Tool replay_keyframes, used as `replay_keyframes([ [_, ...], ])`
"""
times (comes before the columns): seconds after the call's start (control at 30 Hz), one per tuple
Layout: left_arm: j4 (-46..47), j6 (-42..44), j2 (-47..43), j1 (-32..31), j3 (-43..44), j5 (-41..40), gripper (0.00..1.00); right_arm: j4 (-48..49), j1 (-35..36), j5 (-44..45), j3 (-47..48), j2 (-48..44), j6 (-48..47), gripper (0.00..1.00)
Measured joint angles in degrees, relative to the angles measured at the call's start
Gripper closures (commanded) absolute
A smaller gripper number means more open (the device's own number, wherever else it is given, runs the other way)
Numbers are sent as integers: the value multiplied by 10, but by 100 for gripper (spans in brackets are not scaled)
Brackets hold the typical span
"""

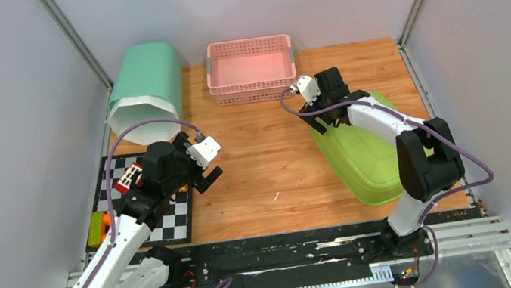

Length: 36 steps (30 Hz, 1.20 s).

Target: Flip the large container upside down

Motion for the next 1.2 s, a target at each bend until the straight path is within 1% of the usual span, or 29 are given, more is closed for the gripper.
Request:
replay_keyframes([
  [0.2,0,0,0,0,0,0,0,3,0,26,12,36,-14,7],
  [0.47,0,0,0,0,0,0,0,5,-7,66,54,68,-11,6],
  [0.87,0,0,0,0,0,0,0,-24,-85,69,131,112,52,7],
  [1.2,0,0,0,0,0,0,0,-48,-123,63,134,122,76,7],
])
